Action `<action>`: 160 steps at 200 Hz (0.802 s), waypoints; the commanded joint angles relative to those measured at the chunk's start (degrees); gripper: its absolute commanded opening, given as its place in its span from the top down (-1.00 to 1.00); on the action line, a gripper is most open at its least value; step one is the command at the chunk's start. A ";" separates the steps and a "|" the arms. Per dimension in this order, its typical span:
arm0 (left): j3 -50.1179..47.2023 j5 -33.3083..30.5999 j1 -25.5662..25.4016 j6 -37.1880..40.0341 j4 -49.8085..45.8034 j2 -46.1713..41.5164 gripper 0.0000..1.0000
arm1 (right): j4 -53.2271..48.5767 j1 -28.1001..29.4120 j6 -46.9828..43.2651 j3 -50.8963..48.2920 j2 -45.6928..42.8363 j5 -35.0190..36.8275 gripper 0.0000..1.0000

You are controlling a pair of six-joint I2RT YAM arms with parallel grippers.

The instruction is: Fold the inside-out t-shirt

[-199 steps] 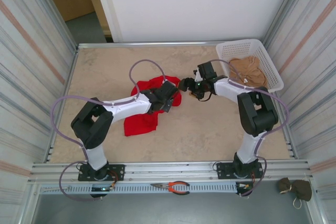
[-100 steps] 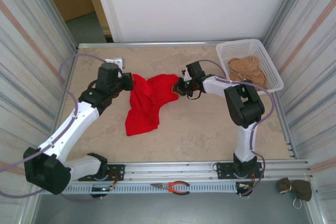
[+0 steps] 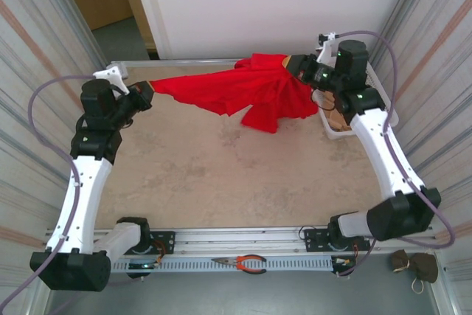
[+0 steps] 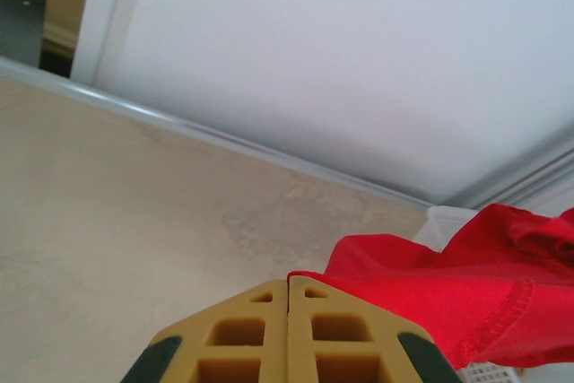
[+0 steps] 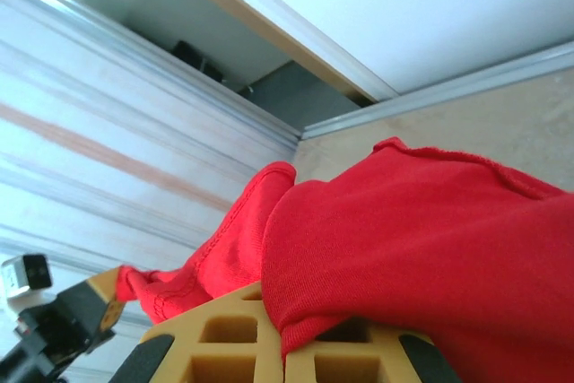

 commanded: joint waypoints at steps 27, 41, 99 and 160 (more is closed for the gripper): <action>3.13 2.85 0.97 -5.45 0.73 -2.78 1.00 | -2.52 2.44 3.18 -2.49 -5.99 2.36 0.97; 2.80 2.51 0.94 -6.25 0.12 -2.31 1.00 | -3.06 2.54 2.38 -2.27 -5.05 3.91 0.83; -2.34 -2.59 3.03 -1.97 -1.48 6.59 1.00 | -7.85 -0.85 -6.73 -3.67 5.65 7.11 -0.36; -4.08 -0.57 9.46 -1.59 -3.43 14.78 -0.56 | -9.05 6.03 -13.83 -16.76 10.30 12.68 -0.31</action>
